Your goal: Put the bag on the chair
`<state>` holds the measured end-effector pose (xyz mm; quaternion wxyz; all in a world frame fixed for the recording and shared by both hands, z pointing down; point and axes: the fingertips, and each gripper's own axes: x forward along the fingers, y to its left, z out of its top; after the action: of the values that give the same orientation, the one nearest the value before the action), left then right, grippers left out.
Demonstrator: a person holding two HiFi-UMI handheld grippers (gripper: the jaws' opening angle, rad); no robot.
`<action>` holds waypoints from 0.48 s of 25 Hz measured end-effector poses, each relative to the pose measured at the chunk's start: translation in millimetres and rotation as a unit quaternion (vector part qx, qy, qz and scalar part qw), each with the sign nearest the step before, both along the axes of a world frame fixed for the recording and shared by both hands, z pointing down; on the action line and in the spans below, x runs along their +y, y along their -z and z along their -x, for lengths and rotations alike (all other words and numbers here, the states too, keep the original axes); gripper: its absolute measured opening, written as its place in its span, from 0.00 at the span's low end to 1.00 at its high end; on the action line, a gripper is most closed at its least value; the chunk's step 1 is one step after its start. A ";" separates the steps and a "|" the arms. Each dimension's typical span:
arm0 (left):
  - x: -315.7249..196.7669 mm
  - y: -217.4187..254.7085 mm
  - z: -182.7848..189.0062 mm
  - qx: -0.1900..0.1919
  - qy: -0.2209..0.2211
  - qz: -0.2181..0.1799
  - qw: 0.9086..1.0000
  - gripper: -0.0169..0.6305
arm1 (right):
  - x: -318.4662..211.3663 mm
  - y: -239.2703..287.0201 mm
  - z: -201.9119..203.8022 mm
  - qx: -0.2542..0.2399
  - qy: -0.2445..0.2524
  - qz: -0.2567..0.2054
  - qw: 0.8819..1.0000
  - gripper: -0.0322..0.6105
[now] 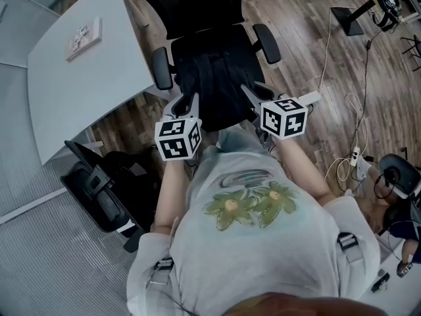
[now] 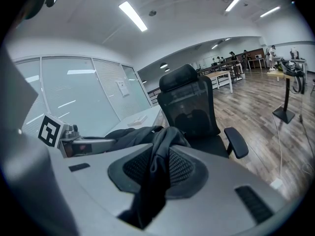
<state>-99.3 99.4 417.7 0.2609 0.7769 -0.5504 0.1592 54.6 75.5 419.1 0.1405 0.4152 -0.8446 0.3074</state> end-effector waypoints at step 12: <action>-87.0 -2.7 14.5 -0.005 -0.005 0.004 1.000 0.13 | -88.3 -4.2 14.2 0.008 -0.003 0.007 1.000 0.18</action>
<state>-113.9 12.4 420.4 0.2600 0.7780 -0.5470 0.1669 40.3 -12.8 423.2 0.1488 0.4195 -0.8399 0.3105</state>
